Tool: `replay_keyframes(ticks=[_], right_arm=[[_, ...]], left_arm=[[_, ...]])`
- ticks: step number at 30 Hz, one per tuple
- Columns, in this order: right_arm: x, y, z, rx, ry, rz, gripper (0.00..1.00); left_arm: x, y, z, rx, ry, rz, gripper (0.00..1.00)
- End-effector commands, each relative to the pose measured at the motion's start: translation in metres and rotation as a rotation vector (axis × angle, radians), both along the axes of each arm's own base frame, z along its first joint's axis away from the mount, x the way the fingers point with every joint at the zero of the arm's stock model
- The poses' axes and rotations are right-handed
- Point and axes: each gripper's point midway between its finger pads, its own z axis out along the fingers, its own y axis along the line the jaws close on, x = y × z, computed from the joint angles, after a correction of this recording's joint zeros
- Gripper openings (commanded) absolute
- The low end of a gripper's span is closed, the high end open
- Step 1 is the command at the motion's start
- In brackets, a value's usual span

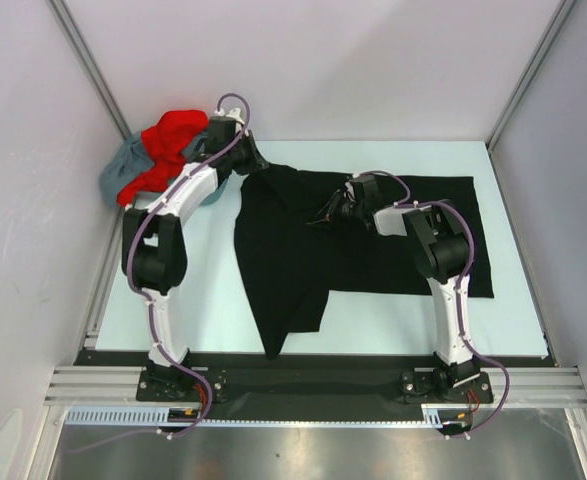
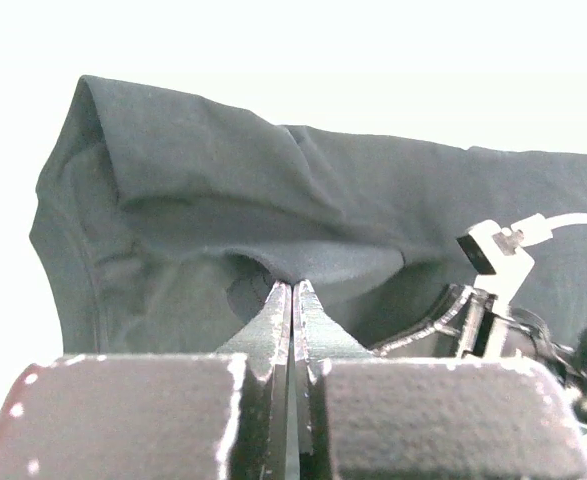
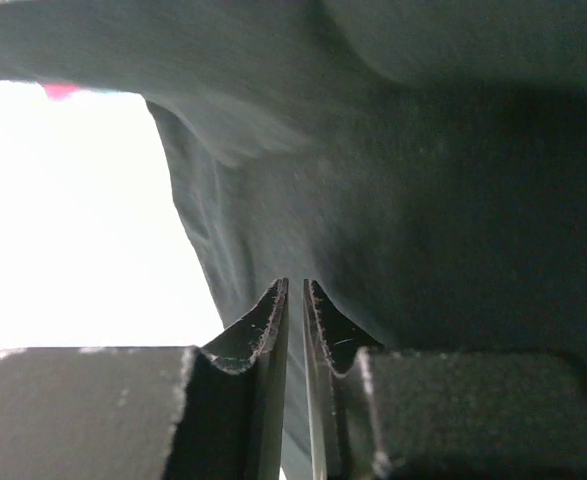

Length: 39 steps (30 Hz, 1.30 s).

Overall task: Fold and stack the t-shirts
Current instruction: Fold the tshirt

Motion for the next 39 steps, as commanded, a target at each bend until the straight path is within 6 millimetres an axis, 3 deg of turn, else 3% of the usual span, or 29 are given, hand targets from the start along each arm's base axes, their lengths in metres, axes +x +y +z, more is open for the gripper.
replay_keyframes(ticks=[1,4,5,9,19,28,31,32,34,39], right_arm=[[0.025,0.009,0.016,0.082,-0.045,-0.063,0.17],[0.031,0.012,0.019,0.118,-0.035,-0.103,0.21],[0.032,0.013,0.019,0.121,-0.032,-0.113,0.28],[0.042,0.017,0.023,0.132,-0.034,-0.161,0.31],[0.067,0.029,0.011,0.099,0.072,-0.374,0.38],[0.054,0.033,-0.018,-0.075,0.195,-0.431,0.41],[0.054,0.035,-0.025,-0.113,0.217,-0.423,0.35],[0.054,0.035,-0.026,-0.119,0.216,-0.415,0.29],[0.056,0.039,-0.020,-0.120,0.181,-0.387,0.07],[0.054,0.035,-0.001,-0.167,0.103,-0.298,0.00]], left_arm=[[0.017,0.001,-0.010,-0.010,-0.011,0.020,0.00],[0.022,-0.003,-0.017,-0.028,-0.010,0.013,0.00],[0.022,-0.003,-0.020,-0.027,-0.006,0.013,0.00],[0.021,-0.004,-0.027,-0.028,0.001,0.012,0.00],[0.016,-0.005,-0.014,-0.045,-0.025,0.002,0.00],[0.010,-0.008,-0.004,-0.072,-0.033,-0.007,0.00],[0.009,-0.007,-0.001,-0.078,-0.033,-0.006,0.00],[0.008,-0.008,-0.001,-0.078,-0.033,-0.007,0.00],[0.007,-0.006,0.004,-0.077,-0.042,-0.004,0.00],[0.004,-0.003,0.010,-0.065,-0.050,0.004,0.00]])
